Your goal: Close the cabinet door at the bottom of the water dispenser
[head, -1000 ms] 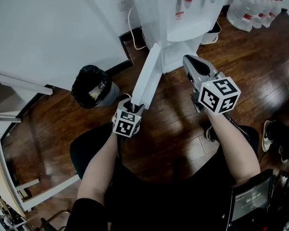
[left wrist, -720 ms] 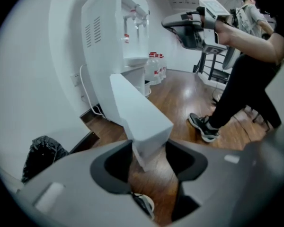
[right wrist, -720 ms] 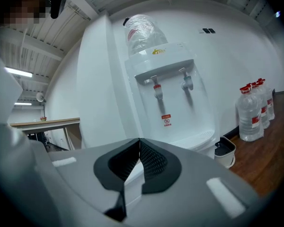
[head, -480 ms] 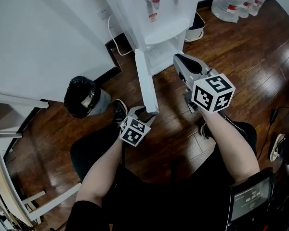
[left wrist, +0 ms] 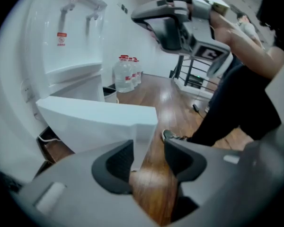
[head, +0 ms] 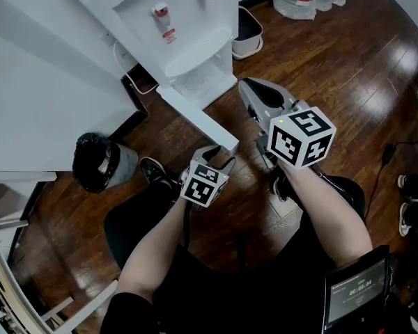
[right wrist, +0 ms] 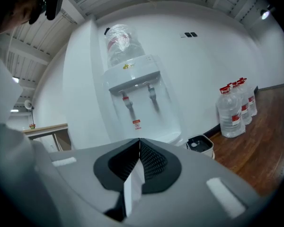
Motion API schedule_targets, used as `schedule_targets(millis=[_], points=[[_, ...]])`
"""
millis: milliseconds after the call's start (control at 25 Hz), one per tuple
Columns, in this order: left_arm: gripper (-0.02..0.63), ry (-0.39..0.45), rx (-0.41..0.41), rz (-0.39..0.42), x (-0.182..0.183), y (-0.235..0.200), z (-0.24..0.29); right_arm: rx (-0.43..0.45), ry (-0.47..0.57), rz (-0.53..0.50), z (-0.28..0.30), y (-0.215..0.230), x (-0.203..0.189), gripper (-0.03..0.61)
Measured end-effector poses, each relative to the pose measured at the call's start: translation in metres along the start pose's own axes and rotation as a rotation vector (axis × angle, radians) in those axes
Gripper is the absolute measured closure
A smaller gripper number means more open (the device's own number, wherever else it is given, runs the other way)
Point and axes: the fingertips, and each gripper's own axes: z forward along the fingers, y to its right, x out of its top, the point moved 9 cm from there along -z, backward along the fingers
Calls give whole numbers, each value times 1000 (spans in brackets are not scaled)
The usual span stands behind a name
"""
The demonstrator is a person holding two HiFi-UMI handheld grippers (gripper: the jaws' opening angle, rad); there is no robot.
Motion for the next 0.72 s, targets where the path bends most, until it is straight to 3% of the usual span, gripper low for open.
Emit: schedule_targets(millis=[120,320,480,720], points=[[391,13,0,-130,29,1,16,-32,-56,-29,-7,14,-6,574],[391,21,70,-167,75,-5,37,-68,-85,57,-14,36,-11,574],[391,138,102,-322,105,-13,27,-108,-68,111,-14,49,-10,574],[391,355,138,-346,139,-32,-29,-202,-87,-18,-23,63,-35,565]])
